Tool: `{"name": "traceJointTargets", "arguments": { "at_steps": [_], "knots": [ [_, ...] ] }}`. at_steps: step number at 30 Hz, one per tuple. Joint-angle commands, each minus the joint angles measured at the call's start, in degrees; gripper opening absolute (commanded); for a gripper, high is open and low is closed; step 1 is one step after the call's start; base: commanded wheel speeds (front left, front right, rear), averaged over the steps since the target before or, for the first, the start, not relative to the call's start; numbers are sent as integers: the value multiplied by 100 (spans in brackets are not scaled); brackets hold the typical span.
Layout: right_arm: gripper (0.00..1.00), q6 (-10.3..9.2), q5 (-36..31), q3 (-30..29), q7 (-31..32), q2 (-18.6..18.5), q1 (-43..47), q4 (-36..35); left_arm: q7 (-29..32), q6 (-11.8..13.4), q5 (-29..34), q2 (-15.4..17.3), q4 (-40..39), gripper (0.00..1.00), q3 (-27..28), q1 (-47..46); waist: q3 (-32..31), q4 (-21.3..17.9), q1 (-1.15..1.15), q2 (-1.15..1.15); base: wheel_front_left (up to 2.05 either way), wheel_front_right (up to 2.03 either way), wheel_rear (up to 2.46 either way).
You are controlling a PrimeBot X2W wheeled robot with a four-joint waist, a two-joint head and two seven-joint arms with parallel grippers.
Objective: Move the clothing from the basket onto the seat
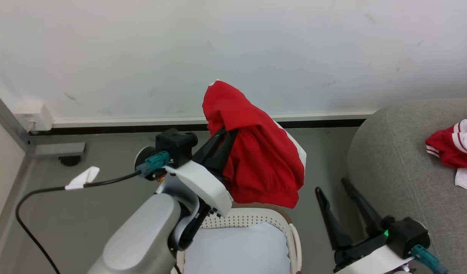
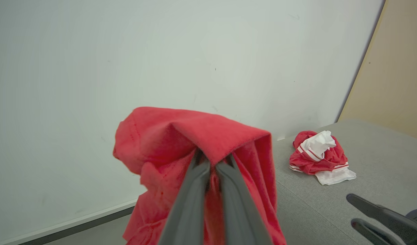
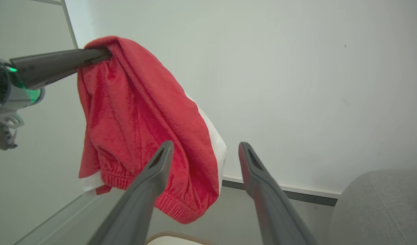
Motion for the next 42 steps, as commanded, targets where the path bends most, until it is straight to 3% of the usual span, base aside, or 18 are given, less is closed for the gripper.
{"name": "traceJointTargets", "arguments": {
  "at_steps": [1, 17, 34, 35, 36, 37, 38, 42],
  "knots": [
    [100, -13, 74, 129, 5, -59, -88, 59, 12, 7, -31, 25, -44, 0, -10, 83, 5, 19, 0, 0, 0, 0, 0],
    [100, -13, 690, 1291, 5, -471, -568, 1131, 96, -115, -35, -239, -243, 0, -431, 193, -101, 543, 0, 0, 0, 0, 0],
    [100, -13, 1262, 2135, 5, -500, -1056, 1665, 364, -373, -107, -484, -453, 0, -1130, 488, -298, 1434, 0, 0, 0, 0, 0],
    [75, -13, 1303, 2171, 5, -502, -1077, 1691, 367, -370, -121, -489, -467, 0, -1136, 493, -299, 1464, 0, 0, 0, 0, 0],
    [39, -13, 1339, 2194, 5, -508, -1104, 1721, 364, -370, -130, -492, -484, 0, -1139, 495, -298, 1490, 0, 0, 0, 0, 0],
    [24, -13, 1372, 2213, 5, -510, -1132, 1743, 357, -365, -140, -486, -497, 0, -1137, 492, -296, 1509, 0, 0, 0, 0, 0],
    [0, -13, 1401, 2224, 5, -510, -1153, 1764, 354, -352, -150, -481, -513, 0, -1130, 490, -293, 1525, 0, 0, 0, 0, 0],
    [0, -13, 1488, 2205, 5, -495, -1181, 1811, 339, -320, -166, -417, -550, 0, -1085, 482, -271, 1541, 0, 0, 0, 0, 0]
  ]
}}
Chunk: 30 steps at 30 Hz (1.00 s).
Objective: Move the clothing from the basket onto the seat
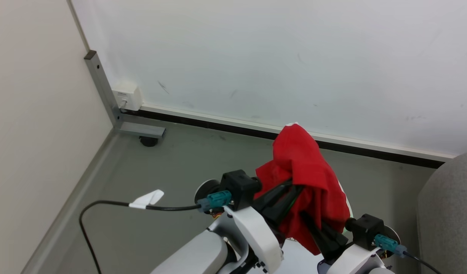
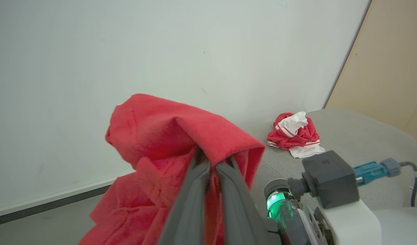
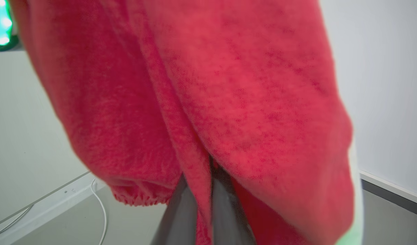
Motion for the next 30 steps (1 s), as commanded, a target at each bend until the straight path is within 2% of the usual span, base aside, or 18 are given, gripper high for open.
{"name": "traceJointTargets", "arguments": {
  "at_steps": [1, 23, 24, 27, 28, 30],
  "knots": [
    [0, -13, 49, -11, 5, -2, -51, 29, -27, 23, -23, 54, -26, 0, 40, 65, 6, -15, 0, 0, 0, 0, 0],
    [0, -13, -4, -394, 5, -3, 115, -319, -139, 226, -123, 181, 57, 0, 171, 66, 86, -509, 0, 0, 0, 0, 0],
    [0, -13, -22, -445, 5, -10, 125, -343, -137, 233, -124, 182, 60, 19, 164, 74, 88, -532, 0, 0, 0, 0, 0],
    [0, -13, -77, -631, 5, -36, 146, -417, -141, 247, -126, 209, 79, 86, 156, 100, 101, -622, 0, 0, 0, 0, 0],
    [0, -13, -91, -704, 5, -46, 153, -450, -144, 251, -130, 212, 81, 100, 151, 108, 107, -659, 0, 0, 0, 0, 0],
    [0, -13, -159, -865, 5, -71, 167, -509, -152, 256, -135, 219, 77, 100, 145, 122, 127, -749, 0, 0, 0, 0, 0]
  ]
}}
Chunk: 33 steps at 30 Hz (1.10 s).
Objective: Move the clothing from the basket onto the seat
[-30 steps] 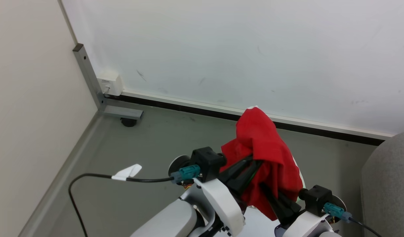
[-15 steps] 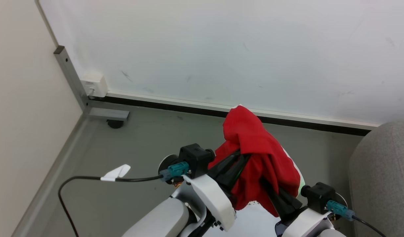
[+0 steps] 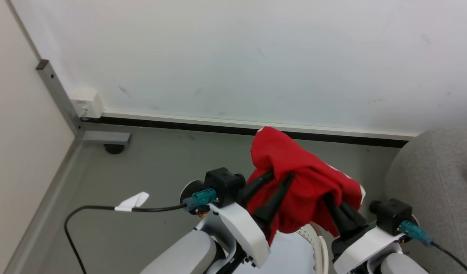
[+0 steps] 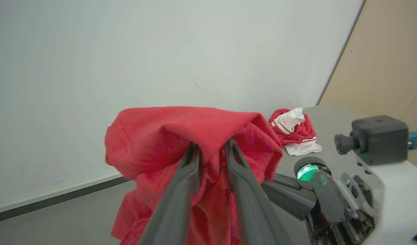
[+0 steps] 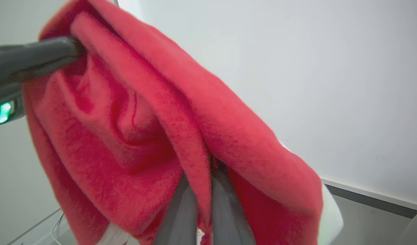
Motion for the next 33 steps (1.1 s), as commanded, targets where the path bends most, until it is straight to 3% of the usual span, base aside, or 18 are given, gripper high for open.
{"name": "traceJointTargets", "arguments": {
  "at_steps": [1, 10, 22, 33],
  "knots": [
    [0, -13, -63, -123, 5, -58, 76, -57, -16, 12, -54, 30, -5, 100, -4, 79, 34, -115, 0, 0, 0, 0, 0],
    [0, -13, -336, -828, 3, -240, 92, -389, -138, 25, 9, 82, -15, 100, -61, 146, 164, -819, 0, 0, 0, 0, 0],
    [0, -13, -690, -1781, 3, -583, 128, -1152, -456, 0, 115, 151, 94, 100, -67, 82, 403, -2142, 0, 0, 0, 0, 0],
    [0, -13, -898, -2231, 4, -621, 435, -1689, -717, -45, 242, 136, 275, 100, -130, -7, 550, -3009, 0, 0, 0, 0, 0]
  ]
}}
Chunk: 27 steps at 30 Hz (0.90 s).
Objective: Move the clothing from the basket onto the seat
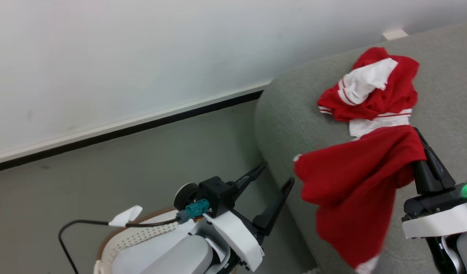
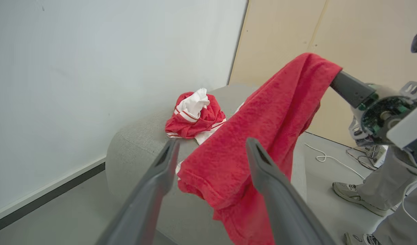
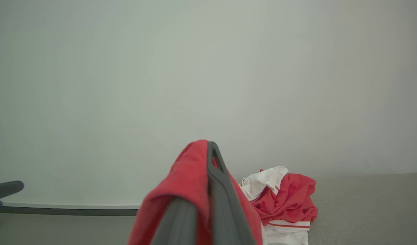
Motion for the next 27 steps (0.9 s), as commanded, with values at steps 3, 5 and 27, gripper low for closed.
{"name": "traceJointTargets", "arguments": {
  "at_steps": [3, 5, 27],
  "knots": [
    [0, -13, -53, -22, 1, 38, 127, -79, -61, -31, 113, 2, 69, 100, -39, -35, 62, -312, 0, -1, 0, 0, 0],
    [0, -13, -45, -9, 1, 49, 148, -102, -93, -13, 127, -13, 100, 100, -53, -28, 59, -392, 0, -1, 0, 0, 0],
    [0, -13, 295, 188, 134, -703, -692, 101, -148, -37, 20, -98, 221, 100, -130, -88, 377, -38, 0, -1, 0, 0, 0]
  ]
}}
